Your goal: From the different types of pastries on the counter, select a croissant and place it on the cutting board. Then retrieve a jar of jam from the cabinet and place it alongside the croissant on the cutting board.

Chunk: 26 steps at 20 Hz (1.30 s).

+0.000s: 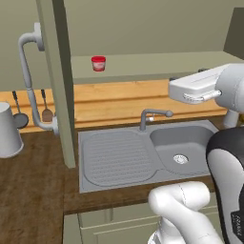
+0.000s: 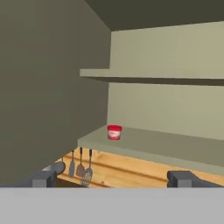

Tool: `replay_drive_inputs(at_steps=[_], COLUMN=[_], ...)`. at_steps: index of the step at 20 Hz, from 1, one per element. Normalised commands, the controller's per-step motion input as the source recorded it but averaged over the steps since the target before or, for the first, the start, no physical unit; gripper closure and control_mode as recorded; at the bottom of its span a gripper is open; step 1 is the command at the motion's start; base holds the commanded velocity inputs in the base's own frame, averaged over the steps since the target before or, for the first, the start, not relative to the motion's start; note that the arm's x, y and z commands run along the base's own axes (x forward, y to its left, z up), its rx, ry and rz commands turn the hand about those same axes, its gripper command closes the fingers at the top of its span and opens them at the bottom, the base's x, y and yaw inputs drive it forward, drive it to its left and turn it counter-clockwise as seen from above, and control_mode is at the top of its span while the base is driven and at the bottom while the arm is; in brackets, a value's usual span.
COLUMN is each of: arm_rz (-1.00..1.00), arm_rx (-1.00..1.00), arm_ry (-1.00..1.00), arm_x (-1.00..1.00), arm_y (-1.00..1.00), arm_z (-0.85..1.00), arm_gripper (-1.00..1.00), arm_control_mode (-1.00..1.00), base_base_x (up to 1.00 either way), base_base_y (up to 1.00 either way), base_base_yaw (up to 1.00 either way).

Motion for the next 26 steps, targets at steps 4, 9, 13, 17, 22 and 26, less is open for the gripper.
replay_drive_inputs(at_steps=[4, 9, 13, 17, 22, 26], arm_rz=[0.0, 0.0, 0.0, 0.0, 0.0, -0.01], arm_rx=[0.0, 0.0, -0.01, -0.05, -0.04, -0.01], arm_ry=[0.0, 0.03, 0.01, 0.01, 0.03, 0.01], arm_x=[0.08, 0.33, 0.33, 0.42, 0.3, 0.0], arm_y=[-0.13, -0.28, 0.0, 0.02, 0.06, 0.11], arm_z=[0.0, 0.0, -0.05, -0.2, -0.1, 0.0], arm_gripper=[-1.0, -1.0, -1.0, -1.0, -1.0, -1.0], arm_control_mode=[-1.0, -1.0, -1.0, -1.0, -1.0, -1.0], base_base_x=[0.0, 0.0, 0.0, 0.0, 0.0, 0.0], base_base_y=[0.0, 0.0, 0.0, 0.0, 0.0, 0.0], base_base_yaw=[0.0, 0.0, 0.0, 0.0, 0.0, 0.0])
